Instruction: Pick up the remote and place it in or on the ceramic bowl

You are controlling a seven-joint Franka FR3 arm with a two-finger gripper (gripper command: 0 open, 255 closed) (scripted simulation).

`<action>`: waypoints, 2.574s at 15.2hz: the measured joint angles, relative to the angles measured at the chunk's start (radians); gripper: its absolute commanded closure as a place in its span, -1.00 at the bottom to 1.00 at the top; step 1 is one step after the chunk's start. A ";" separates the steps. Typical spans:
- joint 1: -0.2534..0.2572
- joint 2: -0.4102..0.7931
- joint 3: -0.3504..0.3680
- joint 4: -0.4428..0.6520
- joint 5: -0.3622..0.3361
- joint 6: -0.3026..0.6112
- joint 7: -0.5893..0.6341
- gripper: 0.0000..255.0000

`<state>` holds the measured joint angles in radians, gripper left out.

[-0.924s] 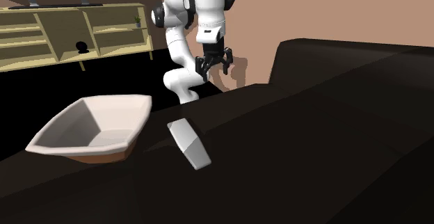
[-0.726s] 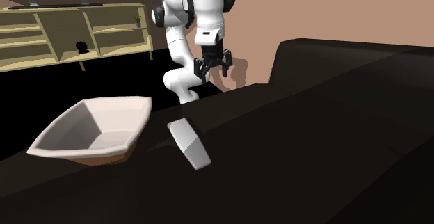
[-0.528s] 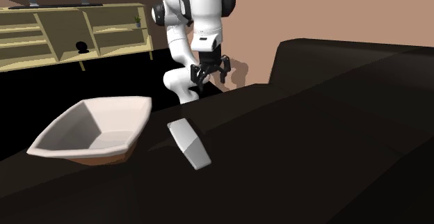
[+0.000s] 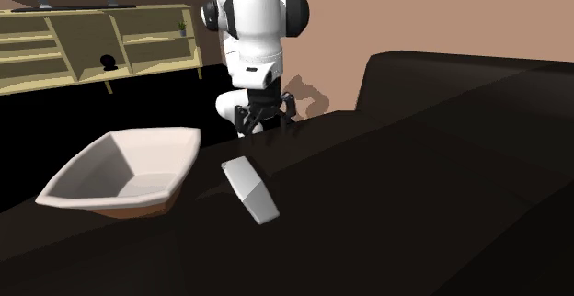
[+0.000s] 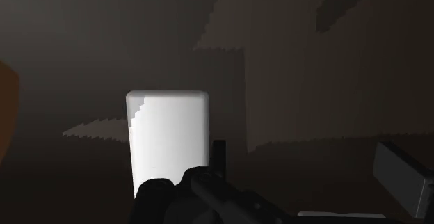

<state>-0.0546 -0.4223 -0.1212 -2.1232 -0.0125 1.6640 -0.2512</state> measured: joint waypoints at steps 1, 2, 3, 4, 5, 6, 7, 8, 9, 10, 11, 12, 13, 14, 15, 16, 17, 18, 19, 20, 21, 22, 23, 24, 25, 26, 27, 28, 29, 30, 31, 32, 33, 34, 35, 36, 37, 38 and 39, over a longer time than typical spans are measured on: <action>-0.004 0.033 -0.010 0.022 -0.005 0.015 -0.012 -1.00; -0.008 0.064 -0.018 0.045 -0.009 0.025 -0.022 -1.00; -0.011 0.098 -0.027 0.076 -0.011 0.032 -0.032 -1.00; -0.015 0.130 -0.035 0.095 -0.014 0.048 -0.042 -1.00; -0.021 0.161 -0.046 0.114 -0.016 0.063 -0.056 -1.00; -0.024 0.193 -0.054 0.145 -0.017 0.068 -0.067 -1.00; -0.029 0.219 -0.063 0.167 -0.018 0.076 -0.078 -1.00; -0.034 0.249 -0.071 0.192 -0.018 0.085 -0.089 -1.00; -0.035 0.277 -0.075 0.222 -0.016 0.084 -0.094 -1.00; -0.037 0.291 -0.077 0.229 -0.015 0.092 -0.097 -1.00; -0.038 0.293 -0.079 0.218 -0.016 0.106 -0.099 -1.00; -0.038 0.295 -0.079 0.209 -0.016 0.117 -0.099 -1.00; -0.038 0.297 -0.080 0.198 -0.016 0.131 -0.100 -1.00; -0.039 0.298 -0.080 0.188 -0.016 0.141 -0.100 -1.00; -0.039 0.299 -0.080 0.178 -0.016 0.153 -0.100 -1.00; -0.039 0.303 -0.081 0.166 -0.015 0.169 -0.101 -1.00; -0.039 0.303 -0.081 0.155 -0.016 0.179 -0.101 -1.00; -0.039 0.303 -0.081 0.150 -0.016 0.185 -0.101 -1.00; -0.040 0.303 -0.082 0.147 -0.016 0.187 -0.101 -1.00; -0.040 0.303 -0.081 0.146 -0.016 0.189 -0.101 -1.00; -0.040 0.303 -0.081 0.145 -0.016 0.189 -0.101 -1.00; -0.040 0.303 -0.082 0.145 -0.016 0.190 -0.101 -1.00; -0.040 0.303 -0.082 0.145 -0.016 0.190 -0.101 -1.00; -0.040 0.303 -0.082 0.145 -0.016 0.190 -0.101 1.00; -0.040 0.302 -0.082 0.145 -0.016 0.190 -0.101 1.00; -0.040 0.302 -0.082 0.145 -0.016 0.190 -0.101 1.00; -0.040 0.302 -0.082 0.145 -0.016 0.190 -0.101 1.00; -0.040 0.302 -0.082 0.145 -0.016 0.190 -0.101 1.00; -0.040 0.302 -0.082 0.145 -0.016 0.190 -0.101 1.00; -0.040 0.302 -0.082 0.145 -0.016 0.190 -0.101 1.00; -0.040 0.302 -0.082 0.145 -0.016 0.190 -0.101 1.00; -0.040 0.302 -0.082 0.145 -0.016 0.190 -0.101 1.00; -0.040 0.302 -0.082 0.145 -0.016 0.190 -0.101 1.00; -0.040 0.302 -0.082 0.145 -0.016 0.190 -0.101 1.00; -0.040 0.302 -0.082 0.150 -0.016 0.184 -0.102 1.00; -0.039 0.302 -0.081 0.160 -0.016 0.174 -0.101 1.00; -0.039 0.299 -0.081 0.169 -0.016 0.163 -0.101 1.00; -0.039 0.300 -0.081 0.181 -0.016 0.151 -0.102 1.00; -0.039 0.300 -0.081 0.194 -0.016 0.138 -0.102 1.00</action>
<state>-0.0939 -0.1224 -0.2021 -1.9292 -0.0285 1.8021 -0.3529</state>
